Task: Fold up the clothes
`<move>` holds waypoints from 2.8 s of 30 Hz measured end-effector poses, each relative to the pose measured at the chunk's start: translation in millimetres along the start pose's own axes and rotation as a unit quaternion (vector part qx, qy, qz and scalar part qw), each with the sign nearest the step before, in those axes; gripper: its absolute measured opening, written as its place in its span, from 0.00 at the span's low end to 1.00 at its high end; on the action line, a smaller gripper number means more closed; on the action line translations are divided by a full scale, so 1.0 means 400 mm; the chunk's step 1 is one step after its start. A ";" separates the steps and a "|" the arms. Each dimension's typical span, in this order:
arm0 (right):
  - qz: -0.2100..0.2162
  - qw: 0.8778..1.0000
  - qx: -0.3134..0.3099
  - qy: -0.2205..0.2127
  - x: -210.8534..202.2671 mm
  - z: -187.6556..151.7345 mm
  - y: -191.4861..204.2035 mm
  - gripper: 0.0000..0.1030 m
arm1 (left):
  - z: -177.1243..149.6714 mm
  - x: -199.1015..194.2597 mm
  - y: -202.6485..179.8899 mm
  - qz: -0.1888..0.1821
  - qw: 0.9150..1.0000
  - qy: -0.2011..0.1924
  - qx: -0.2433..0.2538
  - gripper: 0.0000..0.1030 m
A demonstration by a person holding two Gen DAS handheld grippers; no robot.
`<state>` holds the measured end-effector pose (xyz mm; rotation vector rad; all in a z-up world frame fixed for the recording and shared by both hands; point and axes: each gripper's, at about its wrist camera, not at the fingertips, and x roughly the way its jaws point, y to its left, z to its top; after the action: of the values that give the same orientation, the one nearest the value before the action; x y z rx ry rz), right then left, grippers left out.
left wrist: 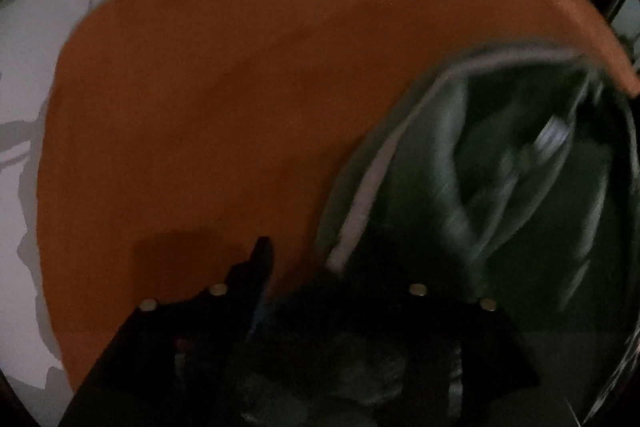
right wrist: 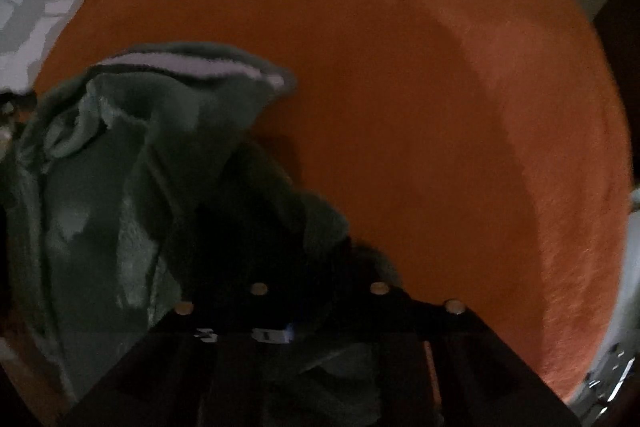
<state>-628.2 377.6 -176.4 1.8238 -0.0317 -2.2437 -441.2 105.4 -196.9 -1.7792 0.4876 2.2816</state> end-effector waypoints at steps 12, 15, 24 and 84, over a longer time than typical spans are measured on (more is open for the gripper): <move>0.035 0.999 0.033 0.018 0.025 -0.009 -0.108 0.61 | -0.150 0.073 -0.036 -0.014 0.997 0.028 0.067 0.14; 0.014 1.000 0.015 0.011 0.018 -0.020 -0.098 0.61 | -0.145 0.042 -0.042 0.033 0.998 -0.010 0.059 0.10; 0.022 0.998 0.049 -0.017 -0.017 -0.029 -0.140 0.10 | -0.077 -0.081 0.077 0.087 0.989 -0.101 -0.069 0.03; -0.054 0.977 0.191 -0.077 -0.118 0.304 -0.300 0.40 | 0.277 -0.077 0.557 0.082 0.951 -0.056 -0.292 0.21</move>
<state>-758.3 486.9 -125.3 1.8600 -0.4305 -2.5956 -613.0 -57.1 -113.8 -1.8806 -0.0854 2.8392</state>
